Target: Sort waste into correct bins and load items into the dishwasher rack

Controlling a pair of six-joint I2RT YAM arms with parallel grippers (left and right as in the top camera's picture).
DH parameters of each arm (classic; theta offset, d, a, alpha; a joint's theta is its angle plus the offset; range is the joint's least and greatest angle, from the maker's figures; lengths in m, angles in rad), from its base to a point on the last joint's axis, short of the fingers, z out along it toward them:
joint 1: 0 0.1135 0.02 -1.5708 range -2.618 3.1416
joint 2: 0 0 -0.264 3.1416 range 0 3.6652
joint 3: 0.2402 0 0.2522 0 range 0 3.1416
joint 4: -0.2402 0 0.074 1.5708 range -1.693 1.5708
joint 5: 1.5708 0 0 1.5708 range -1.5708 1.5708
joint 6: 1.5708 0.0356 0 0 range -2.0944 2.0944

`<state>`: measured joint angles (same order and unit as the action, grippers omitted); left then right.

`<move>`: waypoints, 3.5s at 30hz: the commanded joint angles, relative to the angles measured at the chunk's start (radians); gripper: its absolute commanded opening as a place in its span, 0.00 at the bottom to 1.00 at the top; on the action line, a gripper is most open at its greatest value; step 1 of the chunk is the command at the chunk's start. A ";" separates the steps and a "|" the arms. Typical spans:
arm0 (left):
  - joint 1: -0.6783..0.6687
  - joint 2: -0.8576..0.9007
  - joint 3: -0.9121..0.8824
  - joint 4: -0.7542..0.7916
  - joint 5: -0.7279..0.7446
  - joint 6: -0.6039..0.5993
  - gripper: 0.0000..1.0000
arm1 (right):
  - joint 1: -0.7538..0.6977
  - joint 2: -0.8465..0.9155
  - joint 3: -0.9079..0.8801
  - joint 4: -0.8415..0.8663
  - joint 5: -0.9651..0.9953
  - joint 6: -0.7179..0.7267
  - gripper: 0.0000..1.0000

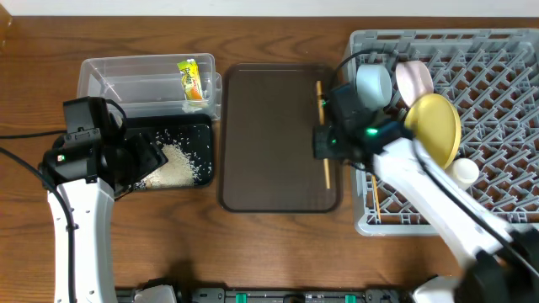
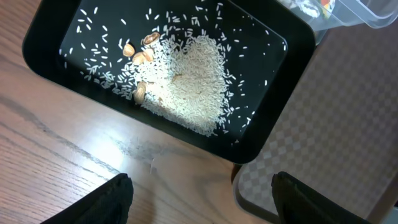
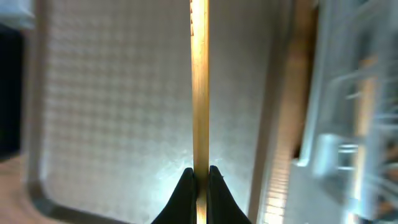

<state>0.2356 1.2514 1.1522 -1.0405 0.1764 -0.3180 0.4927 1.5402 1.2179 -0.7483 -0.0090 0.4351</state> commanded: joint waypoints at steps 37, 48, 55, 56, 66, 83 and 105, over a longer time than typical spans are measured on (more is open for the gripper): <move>0.005 0.003 0.005 -0.003 -0.005 -0.009 0.75 | -0.202 -0.045 -0.121 -0.135 0.121 -0.126 0.34; -0.001 0.003 0.005 -0.001 0.003 0.027 0.75 | -0.202 -0.046 -0.121 -0.106 0.093 -0.121 0.43; -0.125 0.005 0.005 0.038 0.002 0.137 0.80 | -0.232 -0.046 -0.118 -0.007 -0.022 -0.114 0.54; -0.150 0.008 0.005 0.044 0.002 0.152 0.81 | -0.243 -0.046 -0.117 -0.003 -0.026 -0.114 0.61; -0.248 0.048 0.005 -0.061 -0.033 0.175 0.88 | -0.297 -0.083 -0.111 -0.187 -0.021 -0.115 0.84; -0.248 -0.485 -0.318 0.161 -0.047 0.174 0.95 | -0.146 -0.592 -0.378 -0.023 0.100 -0.069 0.99; -0.248 -0.520 -0.355 0.182 -0.047 0.175 0.96 | -0.146 -0.774 -0.469 -0.119 0.140 -0.100 0.99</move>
<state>-0.0116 0.7311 0.8021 -0.8566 0.1455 -0.1349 0.3378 0.7700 0.7559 -0.8455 0.0933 0.3805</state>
